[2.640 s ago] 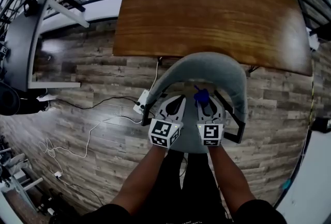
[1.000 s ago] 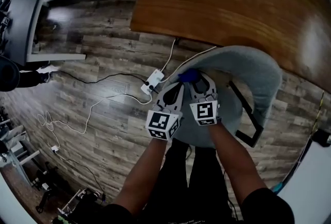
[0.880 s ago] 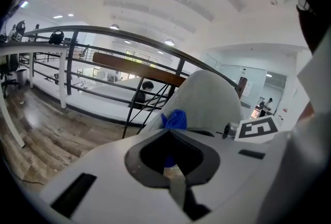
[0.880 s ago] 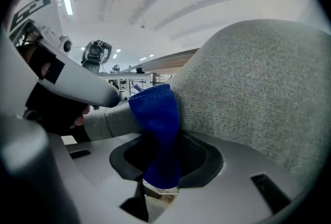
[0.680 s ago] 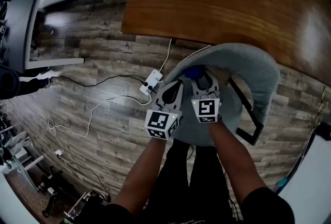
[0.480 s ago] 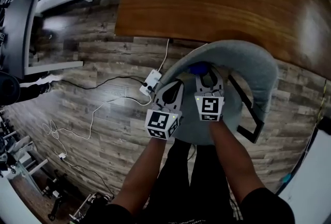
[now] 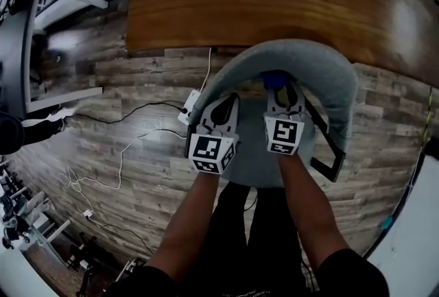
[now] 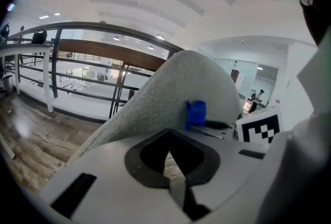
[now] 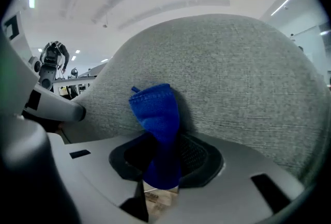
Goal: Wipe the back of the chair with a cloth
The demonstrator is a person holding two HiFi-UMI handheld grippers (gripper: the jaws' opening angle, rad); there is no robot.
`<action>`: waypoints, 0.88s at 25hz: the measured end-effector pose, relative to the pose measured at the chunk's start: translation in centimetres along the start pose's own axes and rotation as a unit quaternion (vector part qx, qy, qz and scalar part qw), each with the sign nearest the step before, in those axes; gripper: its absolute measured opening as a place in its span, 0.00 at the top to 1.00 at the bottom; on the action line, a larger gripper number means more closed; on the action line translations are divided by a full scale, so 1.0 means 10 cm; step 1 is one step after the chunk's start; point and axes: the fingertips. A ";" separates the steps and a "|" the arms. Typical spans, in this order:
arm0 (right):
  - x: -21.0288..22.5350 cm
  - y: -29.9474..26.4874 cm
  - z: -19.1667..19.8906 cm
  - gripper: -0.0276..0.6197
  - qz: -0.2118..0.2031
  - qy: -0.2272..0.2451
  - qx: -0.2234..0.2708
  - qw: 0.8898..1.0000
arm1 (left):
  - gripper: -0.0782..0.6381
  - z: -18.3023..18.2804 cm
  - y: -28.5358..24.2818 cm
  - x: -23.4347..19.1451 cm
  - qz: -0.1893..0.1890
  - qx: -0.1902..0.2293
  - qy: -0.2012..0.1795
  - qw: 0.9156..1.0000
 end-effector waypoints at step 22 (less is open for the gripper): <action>1.22 0.80 0.14 0.78 0.191 -0.084 0.035 0.977 | 0.89 -0.14 -0.34 0.78 0.066 0.000 -0.019 0.998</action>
Point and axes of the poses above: the fingertips, and each gripper's own axes: y backward along the fingers, x to its right, z out of its underside, and after that the axes turned 13 degrees about -y, right-handed
